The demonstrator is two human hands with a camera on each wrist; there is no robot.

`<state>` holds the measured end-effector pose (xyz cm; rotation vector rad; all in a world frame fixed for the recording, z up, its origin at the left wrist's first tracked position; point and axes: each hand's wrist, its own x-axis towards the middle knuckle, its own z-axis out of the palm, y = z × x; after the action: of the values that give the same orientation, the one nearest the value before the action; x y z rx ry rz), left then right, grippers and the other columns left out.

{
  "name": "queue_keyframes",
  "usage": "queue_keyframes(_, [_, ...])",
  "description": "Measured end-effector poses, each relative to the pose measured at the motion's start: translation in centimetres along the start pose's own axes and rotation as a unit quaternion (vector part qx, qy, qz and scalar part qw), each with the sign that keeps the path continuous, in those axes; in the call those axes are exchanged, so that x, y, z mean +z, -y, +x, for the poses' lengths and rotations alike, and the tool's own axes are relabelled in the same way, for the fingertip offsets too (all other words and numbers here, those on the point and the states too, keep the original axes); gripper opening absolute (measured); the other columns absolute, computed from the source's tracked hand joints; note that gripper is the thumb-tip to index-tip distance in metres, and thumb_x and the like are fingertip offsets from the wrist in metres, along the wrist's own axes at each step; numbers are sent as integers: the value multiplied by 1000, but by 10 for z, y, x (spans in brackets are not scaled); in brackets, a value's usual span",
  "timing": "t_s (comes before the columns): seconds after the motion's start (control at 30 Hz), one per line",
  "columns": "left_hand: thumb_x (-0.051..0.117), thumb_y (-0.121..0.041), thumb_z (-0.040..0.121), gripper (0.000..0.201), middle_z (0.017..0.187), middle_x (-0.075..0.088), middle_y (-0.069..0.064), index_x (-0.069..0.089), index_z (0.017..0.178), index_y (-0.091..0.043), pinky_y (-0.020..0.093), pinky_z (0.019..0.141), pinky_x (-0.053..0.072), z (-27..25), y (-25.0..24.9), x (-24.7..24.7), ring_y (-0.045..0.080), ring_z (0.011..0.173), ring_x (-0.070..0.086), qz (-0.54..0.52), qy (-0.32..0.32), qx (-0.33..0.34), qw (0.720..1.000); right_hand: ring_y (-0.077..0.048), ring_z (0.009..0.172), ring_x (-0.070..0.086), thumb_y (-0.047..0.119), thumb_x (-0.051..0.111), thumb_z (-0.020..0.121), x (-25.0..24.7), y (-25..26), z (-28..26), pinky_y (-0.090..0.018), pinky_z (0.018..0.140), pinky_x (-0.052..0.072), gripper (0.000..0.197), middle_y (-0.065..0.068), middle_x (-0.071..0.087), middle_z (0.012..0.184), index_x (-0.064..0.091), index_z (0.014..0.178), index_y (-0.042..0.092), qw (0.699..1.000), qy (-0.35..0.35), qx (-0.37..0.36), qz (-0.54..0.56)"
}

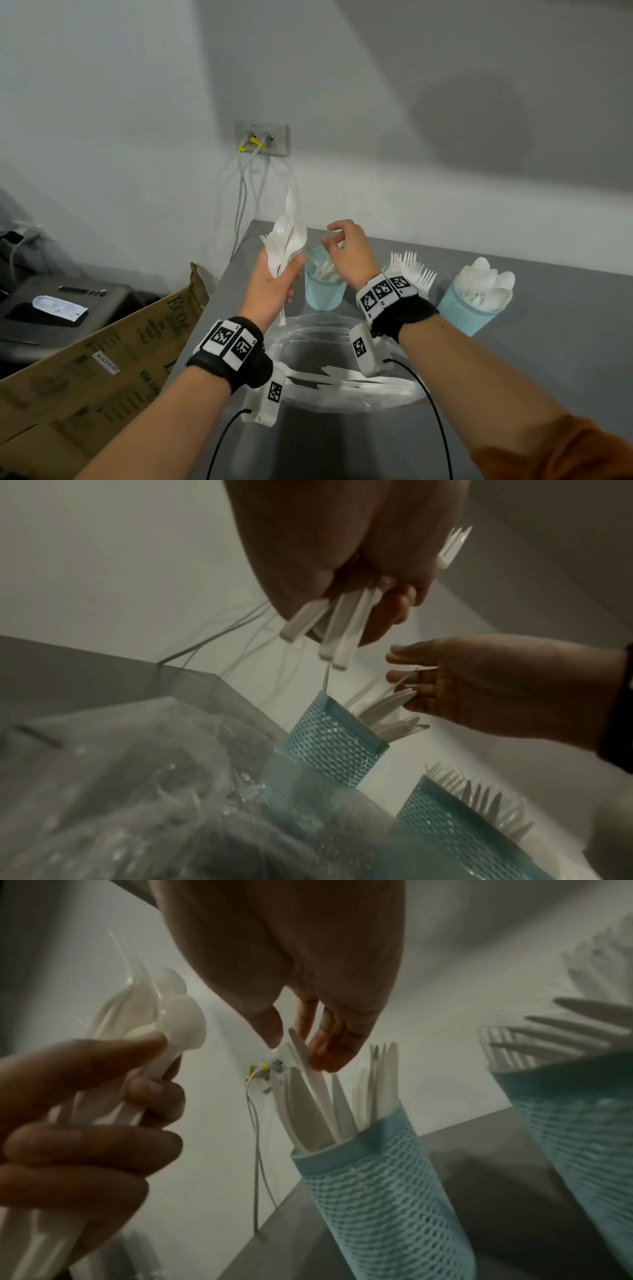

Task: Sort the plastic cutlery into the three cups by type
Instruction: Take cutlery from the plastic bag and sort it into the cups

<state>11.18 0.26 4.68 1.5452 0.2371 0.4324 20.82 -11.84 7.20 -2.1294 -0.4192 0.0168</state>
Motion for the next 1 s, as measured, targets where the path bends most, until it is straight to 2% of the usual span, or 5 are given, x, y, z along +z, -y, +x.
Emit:
queue_keyframes(0.13, [62,-29,90,36,70,56,-2,49,119,-13,20,39,38,0,-1,-1,9,44,42,10,15,2,1000,-11,91,54,37,41,99,-11,18,-9,-28,90,43,34,-1,56,103,62,109,13,997,-44,-34,57])
queue_keyframes(0.43, [62,-20,90,33,76,54,-9,48,119,-26,16,49,40,-6,-1,19,2,54,48,33,31,15,999,-12,76,60,35,52,95,-27,36,-42,-32,75,52,22,6,65,89,62,100,16,965,-13,-60,254])
queue_keyframes(0.57, [62,-20,90,32,72,54,-9,49,119,-24,16,46,39,-9,-7,28,3,53,48,16,59,24,998,-9,79,59,23,71,82,-30,32,-51,-21,74,52,18,1,65,92,61,97,20,980,-20,-67,186])
queue_keyframes(0.83, [50,-41,94,38,63,49,-7,45,124,-18,21,40,36,-16,-20,38,8,45,40,-19,77,4,997,-22,76,66,11,62,89,-59,28,-52,-40,75,58,23,-2,63,91,53,86,32,969,-111,-69,212])
queue_keyframes(1.0, [48,-42,95,37,67,46,0,43,123,-19,21,40,36,-19,-22,48,7,44,38,-15,89,-7,996,-19,74,62,9,61,90,-101,25,-55,-29,67,56,22,4,59,88,54,87,30,952,-189,-97,220])
